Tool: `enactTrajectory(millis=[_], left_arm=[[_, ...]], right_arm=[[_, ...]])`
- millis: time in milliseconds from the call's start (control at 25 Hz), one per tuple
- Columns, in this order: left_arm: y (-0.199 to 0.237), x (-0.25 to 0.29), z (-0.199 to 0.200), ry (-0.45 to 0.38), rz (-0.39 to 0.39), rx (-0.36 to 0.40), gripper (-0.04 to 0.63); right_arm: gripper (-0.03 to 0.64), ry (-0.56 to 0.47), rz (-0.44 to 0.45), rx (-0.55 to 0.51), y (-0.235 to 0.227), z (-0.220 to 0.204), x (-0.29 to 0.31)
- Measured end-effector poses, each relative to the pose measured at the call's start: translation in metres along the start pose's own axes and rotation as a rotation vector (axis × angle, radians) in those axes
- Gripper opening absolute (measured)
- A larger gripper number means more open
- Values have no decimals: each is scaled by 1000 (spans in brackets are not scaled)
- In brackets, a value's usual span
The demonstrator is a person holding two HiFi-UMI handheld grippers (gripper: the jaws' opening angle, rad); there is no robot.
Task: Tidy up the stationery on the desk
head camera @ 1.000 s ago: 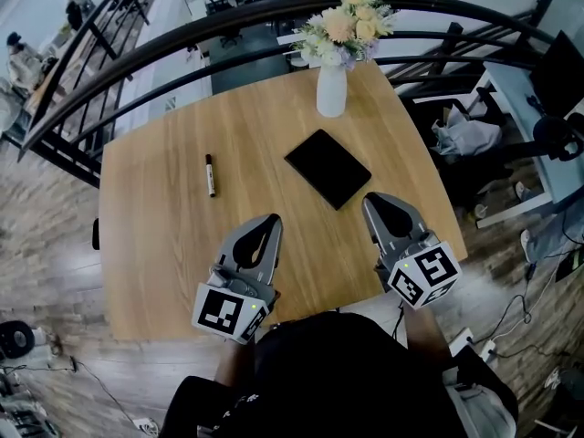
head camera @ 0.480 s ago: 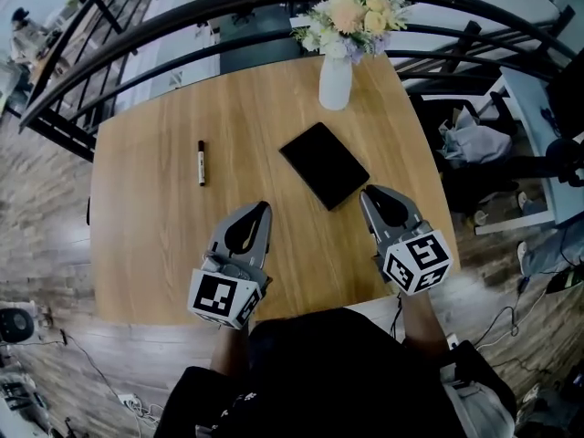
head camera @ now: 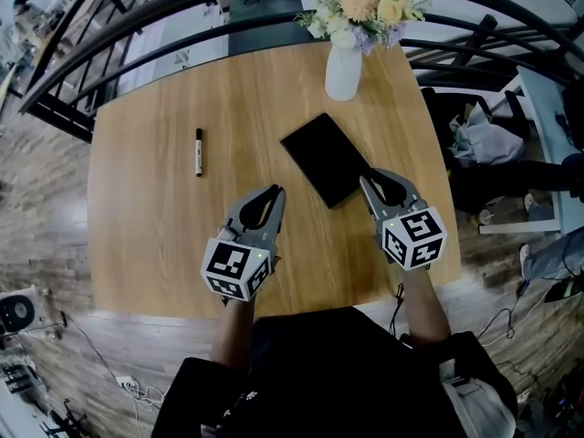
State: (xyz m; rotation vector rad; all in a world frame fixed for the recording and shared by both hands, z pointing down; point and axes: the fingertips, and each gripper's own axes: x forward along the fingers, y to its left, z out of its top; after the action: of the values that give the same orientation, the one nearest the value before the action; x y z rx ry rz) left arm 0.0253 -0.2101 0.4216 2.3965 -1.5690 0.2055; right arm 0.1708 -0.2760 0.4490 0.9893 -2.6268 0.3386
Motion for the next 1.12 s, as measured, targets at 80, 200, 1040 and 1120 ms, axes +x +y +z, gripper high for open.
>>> enactTrajectory(millis=[80,200,1040,1120], left_arm=[[4,10,-10,25,-2,-28,33],[11,26,-25,71,-9,-57,65],[50,119,-118,351,3,-311,215],[50,123,-124,367,2,-329,216]], right_arm=[[92,31,1,-4,-7,-9,9],[97,72,-4,-5,-17,-21,22],[183,319,34,33,-65,-91,91],[183,346,34,25,-67,-98,95]])
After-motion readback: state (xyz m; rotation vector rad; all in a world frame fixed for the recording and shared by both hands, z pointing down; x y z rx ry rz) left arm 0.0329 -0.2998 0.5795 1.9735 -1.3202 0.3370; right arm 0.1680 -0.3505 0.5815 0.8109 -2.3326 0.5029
